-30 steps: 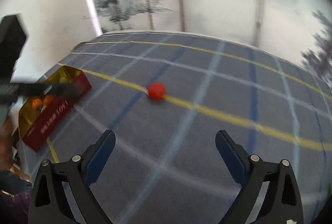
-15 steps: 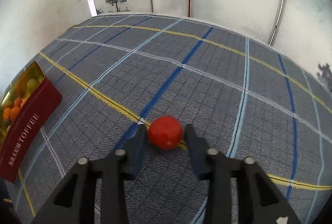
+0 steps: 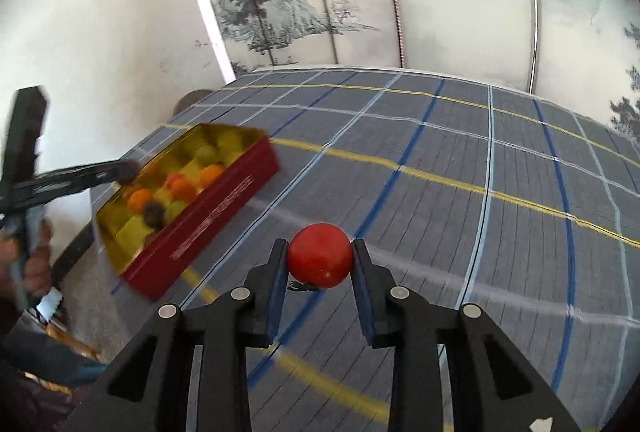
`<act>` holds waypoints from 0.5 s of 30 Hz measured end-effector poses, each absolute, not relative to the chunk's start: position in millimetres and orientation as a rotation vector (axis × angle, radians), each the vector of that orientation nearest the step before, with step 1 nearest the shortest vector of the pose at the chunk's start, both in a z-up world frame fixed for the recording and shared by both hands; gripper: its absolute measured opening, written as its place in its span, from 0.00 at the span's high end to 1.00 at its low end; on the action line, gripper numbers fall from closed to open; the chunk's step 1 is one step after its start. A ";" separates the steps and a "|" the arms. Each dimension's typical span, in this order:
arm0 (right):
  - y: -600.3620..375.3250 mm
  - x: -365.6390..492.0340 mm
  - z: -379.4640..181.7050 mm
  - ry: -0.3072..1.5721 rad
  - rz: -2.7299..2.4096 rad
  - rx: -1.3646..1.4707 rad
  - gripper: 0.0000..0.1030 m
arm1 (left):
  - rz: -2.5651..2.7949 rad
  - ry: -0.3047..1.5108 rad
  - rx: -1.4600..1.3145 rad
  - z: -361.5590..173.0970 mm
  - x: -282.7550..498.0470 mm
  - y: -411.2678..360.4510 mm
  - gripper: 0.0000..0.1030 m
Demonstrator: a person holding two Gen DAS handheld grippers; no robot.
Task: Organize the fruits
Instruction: 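Carry the dark fruit into the tin with the left gripper while the right gripper grasps the red tomato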
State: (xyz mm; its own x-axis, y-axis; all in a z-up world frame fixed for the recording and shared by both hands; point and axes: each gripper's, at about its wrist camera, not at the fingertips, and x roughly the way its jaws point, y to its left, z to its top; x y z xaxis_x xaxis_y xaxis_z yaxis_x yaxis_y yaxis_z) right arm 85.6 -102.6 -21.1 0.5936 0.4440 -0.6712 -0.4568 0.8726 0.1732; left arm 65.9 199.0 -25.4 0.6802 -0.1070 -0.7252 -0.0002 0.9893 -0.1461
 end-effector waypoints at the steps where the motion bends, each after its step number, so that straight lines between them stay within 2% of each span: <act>1: -101.3 79.1 -17.8 0.771 0.522 -0.031 0.72 | -0.060 0.824 -0.136 -28.1 65.2 200.1 0.64; 15: -85.7 48.3 8.2 0.732 0.520 -0.055 0.72 | -0.060 0.805 -0.065 -38.5 51.9 204.2 0.64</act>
State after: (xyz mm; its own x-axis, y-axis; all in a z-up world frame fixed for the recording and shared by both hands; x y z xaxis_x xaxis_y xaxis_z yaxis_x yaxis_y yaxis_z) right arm 48.3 -85.7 8.2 0.6234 0.4343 -0.6502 -0.4717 0.8721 0.1302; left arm 51.9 204.2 -38.5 0.6919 -0.0788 -0.7176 0.0290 0.9963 -0.0814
